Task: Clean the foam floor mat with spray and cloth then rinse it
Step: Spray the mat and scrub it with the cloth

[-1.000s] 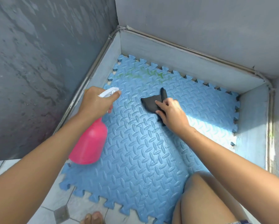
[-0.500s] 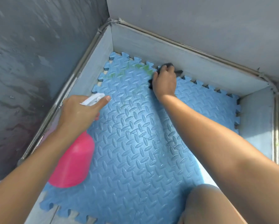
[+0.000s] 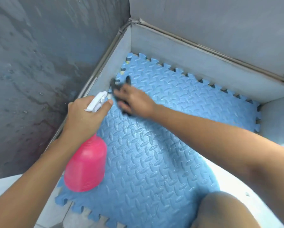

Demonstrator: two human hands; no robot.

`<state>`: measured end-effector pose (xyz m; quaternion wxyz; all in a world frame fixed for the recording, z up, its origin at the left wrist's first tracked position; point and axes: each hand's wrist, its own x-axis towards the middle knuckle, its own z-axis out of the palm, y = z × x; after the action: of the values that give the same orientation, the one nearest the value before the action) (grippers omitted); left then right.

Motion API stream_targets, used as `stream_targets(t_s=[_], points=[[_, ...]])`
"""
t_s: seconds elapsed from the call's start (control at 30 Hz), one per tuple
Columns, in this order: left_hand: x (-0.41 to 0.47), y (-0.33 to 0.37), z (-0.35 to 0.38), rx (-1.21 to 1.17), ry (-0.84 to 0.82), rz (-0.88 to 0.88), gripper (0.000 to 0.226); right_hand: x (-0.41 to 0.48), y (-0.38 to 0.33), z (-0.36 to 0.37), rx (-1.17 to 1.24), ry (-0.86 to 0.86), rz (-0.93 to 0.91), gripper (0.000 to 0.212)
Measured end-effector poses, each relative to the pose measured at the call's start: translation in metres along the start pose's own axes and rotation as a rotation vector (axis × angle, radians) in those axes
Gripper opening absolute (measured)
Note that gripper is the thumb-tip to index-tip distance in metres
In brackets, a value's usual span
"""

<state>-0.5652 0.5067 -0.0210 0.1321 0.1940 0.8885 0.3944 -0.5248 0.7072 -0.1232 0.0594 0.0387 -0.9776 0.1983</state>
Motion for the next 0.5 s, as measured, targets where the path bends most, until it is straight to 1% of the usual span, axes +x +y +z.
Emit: stream_targets(t_s=[0.1,0.13,0.17,0.2,0.27,0.3,0.33,0.4,0.43,0.47,0.5], points=[[0.001,0.001,0.0,-0.002,0.002,-0.022,0.049,-0.092,-0.035,-0.006,0.074,-0.203,-0.287,0.037],[0.001,0.002,0.001,-0.008,0.001,-0.035,0.048,-0.118,-0.037,-0.01,0.057,-0.258,-0.388,0.037],[0.001,0.004,0.001,-0.011,0.0,-0.042,0.048,-0.135,-0.036,-0.021,0.054,-0.317,-0.428,0.036],[0.0,0.005,0.001,-0.011,-0.001,-0.045,0.048,-0.142,-0.022,-0.029,0.031,-0.315,-0.449,0.035],[-0.001,0.007,0.0,-0.015,-0.004,-0.057,0.045,-0.129,0.019,-0.049,0.012,-0.271,-0.321,0.033],[-0.001,0.007,-0.001,-0.018,-0.016,-0.061,0.042,-0.116,0.043,-0.06,-0.043,-0.21,-0.23,0.034],[-0.001,0.007,-0.001,-0.018,-0.035,-0.063,0.039,-0.102,0.071,-0.064,-0.09,-0.131,-0.099,0.036],[-0.002,0.008,-0.002,-0.007,-0.083,-0.069,0.036,-0.075,0.11,-0.074,-0.131,0.07,0.262,0.039],[-0.003,0.008,-0.003,-0.003,-0.1,-0.074,0.036,-0.064,0.122,-0.074,-0.103,0.164,0.483,0.041],[-0.003,0.008,-0.003,-0.001,-0.11,-0.078,0.036,-0.055,0.124,-0.068,-0.073,0.245,0.637,0.042],[-0.003,0.007,-0.003,0.001,-0.115,-0.082,0.036,-0.045,0.114,-0.06,-0.041,0.308,0.732,0.042]])
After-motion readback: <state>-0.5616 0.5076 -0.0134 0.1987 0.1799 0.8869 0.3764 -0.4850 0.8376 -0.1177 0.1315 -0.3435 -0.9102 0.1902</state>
